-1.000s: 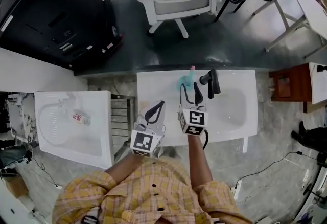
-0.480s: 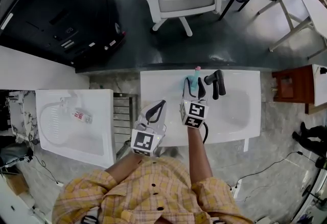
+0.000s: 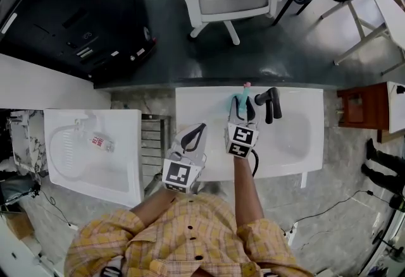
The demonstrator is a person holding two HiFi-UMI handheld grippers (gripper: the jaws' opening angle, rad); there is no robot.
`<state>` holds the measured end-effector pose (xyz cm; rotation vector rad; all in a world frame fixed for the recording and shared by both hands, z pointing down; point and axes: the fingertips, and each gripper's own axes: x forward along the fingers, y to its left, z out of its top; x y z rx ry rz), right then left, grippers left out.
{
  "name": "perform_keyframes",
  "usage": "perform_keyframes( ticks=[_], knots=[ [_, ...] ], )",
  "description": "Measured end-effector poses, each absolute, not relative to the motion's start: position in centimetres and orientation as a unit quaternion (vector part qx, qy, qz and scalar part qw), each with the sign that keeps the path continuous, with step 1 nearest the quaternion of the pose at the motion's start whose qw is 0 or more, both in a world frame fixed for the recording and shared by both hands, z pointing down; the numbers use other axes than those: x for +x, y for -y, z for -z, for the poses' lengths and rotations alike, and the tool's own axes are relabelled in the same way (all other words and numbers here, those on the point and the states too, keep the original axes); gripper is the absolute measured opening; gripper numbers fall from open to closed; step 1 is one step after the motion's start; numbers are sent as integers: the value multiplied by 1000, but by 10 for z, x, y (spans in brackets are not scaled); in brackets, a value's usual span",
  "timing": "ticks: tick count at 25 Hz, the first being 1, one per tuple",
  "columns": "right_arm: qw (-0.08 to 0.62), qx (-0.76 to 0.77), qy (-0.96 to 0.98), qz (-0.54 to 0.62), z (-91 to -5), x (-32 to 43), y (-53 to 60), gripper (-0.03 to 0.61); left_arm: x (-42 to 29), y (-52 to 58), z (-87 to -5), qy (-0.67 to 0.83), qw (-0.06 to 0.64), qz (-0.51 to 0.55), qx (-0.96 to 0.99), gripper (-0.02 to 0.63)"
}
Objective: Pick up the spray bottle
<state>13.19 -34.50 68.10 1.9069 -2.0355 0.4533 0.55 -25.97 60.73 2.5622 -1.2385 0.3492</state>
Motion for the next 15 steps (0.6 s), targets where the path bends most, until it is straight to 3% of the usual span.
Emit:
perform_keyframes(
  ticks=[15],
  knots=[
    [150,653,729,-144,-663,125,335,141,0,251,-599,436,130,-110,884,0]
  ],
)
